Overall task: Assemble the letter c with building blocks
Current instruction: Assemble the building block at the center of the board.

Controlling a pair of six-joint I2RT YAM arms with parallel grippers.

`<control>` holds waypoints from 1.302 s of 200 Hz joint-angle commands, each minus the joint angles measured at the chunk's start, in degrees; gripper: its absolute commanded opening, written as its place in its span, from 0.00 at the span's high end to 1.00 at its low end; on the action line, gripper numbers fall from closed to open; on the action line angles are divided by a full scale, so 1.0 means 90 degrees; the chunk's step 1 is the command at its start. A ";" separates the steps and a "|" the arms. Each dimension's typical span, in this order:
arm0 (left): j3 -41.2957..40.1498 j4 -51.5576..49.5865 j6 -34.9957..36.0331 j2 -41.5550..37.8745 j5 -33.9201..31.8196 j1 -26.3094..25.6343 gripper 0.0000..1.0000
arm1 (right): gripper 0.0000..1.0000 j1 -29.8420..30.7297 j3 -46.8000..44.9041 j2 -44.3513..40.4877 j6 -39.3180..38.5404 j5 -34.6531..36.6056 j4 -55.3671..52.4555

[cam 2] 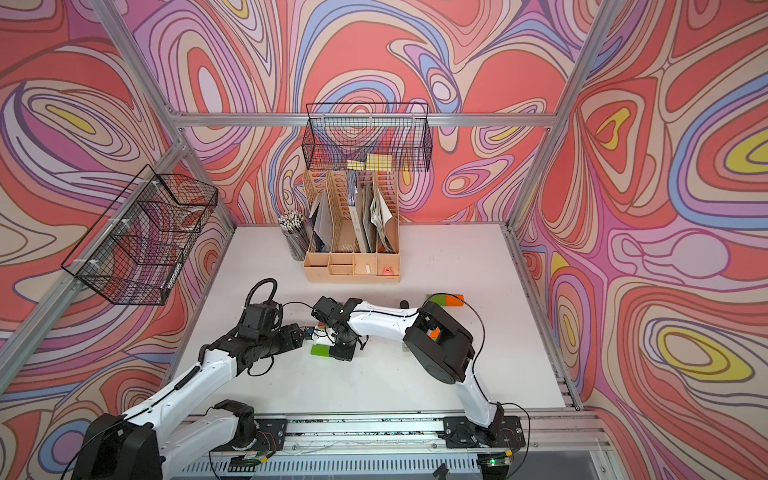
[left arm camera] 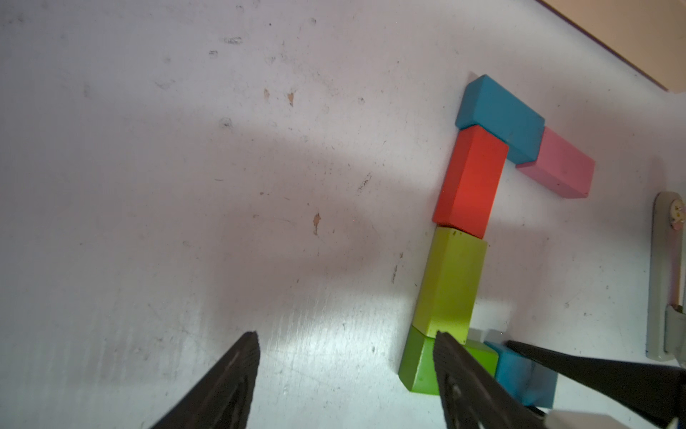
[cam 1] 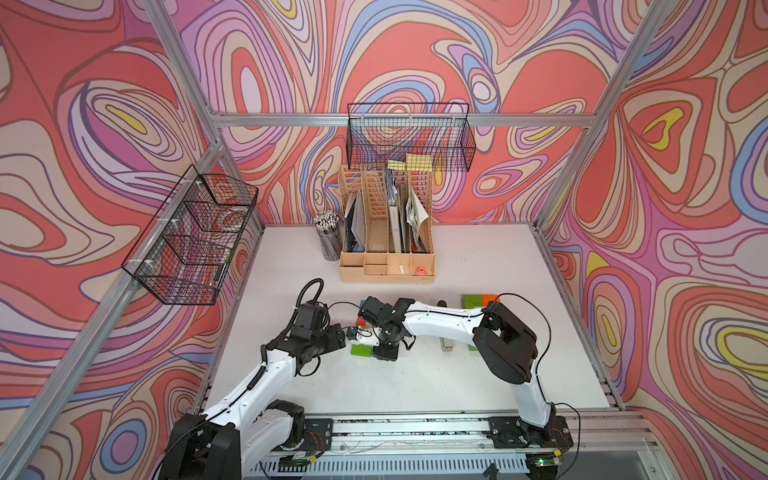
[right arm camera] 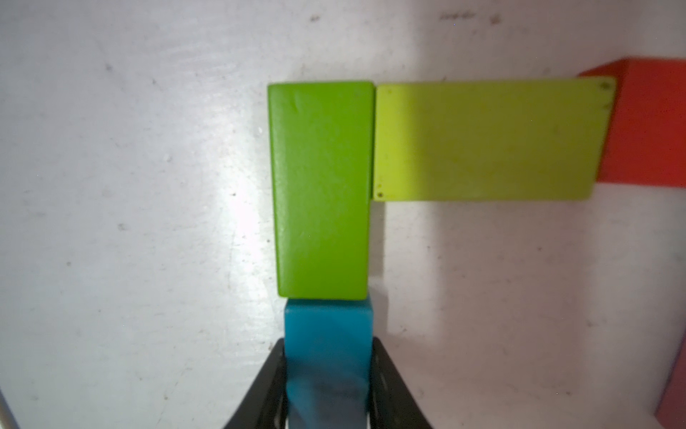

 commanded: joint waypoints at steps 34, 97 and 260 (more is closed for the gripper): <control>0.0075 -0.0012 0.0055 0.0011 -0.0076 0.0032 0.23 | 0.64 0.0040 -0.0087 0.0055 0.0019 -0.0178 -0.0052; 0.0073 -0.0011 0.0056 0.0011 -0.0086 0.0039 0.23 | 0.64 0.0040 -0.0057 0.0071 0.0029 -0.0180 -0.0017; 0.0095 -0.0010 0.0089 0.0045 -0.0128 0.0034 0.23 | 0.66 0.0040 0.0107 0.0291 -0.0066 -0.0089 0.0058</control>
